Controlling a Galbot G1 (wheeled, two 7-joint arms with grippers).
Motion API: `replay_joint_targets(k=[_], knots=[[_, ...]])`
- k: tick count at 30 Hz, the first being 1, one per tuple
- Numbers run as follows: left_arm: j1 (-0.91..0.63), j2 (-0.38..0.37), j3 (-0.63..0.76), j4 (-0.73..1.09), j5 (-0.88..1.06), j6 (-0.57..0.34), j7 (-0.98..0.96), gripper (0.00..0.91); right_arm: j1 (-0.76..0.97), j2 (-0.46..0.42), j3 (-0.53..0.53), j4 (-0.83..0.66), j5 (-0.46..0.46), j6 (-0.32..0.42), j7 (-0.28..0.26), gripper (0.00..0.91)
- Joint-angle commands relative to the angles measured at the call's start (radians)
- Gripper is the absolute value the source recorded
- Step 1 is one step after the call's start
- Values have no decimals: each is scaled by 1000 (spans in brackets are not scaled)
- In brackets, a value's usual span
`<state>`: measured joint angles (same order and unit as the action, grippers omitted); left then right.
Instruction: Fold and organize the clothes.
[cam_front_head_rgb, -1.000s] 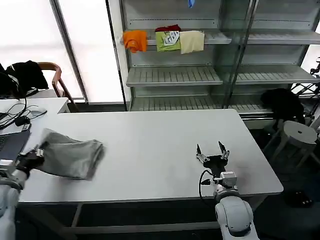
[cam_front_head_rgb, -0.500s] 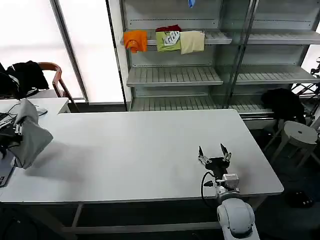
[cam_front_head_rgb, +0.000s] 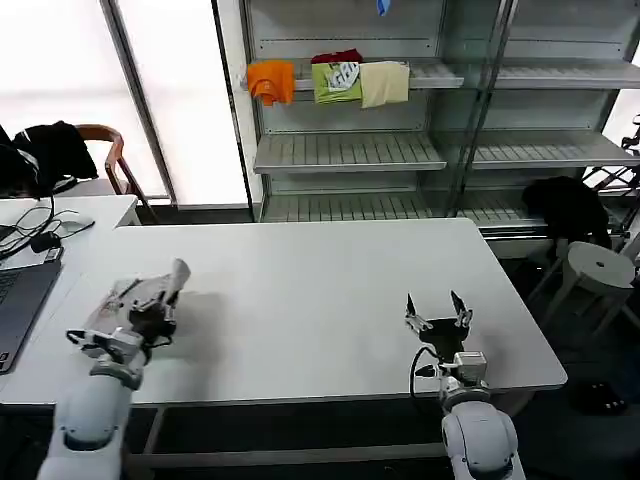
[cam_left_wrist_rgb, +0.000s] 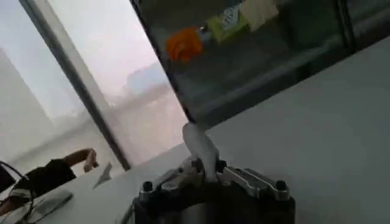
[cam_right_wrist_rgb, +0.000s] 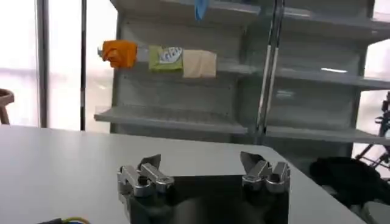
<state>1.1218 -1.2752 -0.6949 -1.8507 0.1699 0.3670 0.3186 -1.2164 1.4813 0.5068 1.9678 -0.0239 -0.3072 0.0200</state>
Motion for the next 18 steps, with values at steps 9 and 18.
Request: replay_joint_targets(k=[9,18], knots=[[-185,-304,460,93,-71,156,-238,50,0,1,-9,17,-5,-11,-4,907],[-243,-368,517,211,-47,134,-258,907,28,11,-41,-1,-6,-58,-17,907]])
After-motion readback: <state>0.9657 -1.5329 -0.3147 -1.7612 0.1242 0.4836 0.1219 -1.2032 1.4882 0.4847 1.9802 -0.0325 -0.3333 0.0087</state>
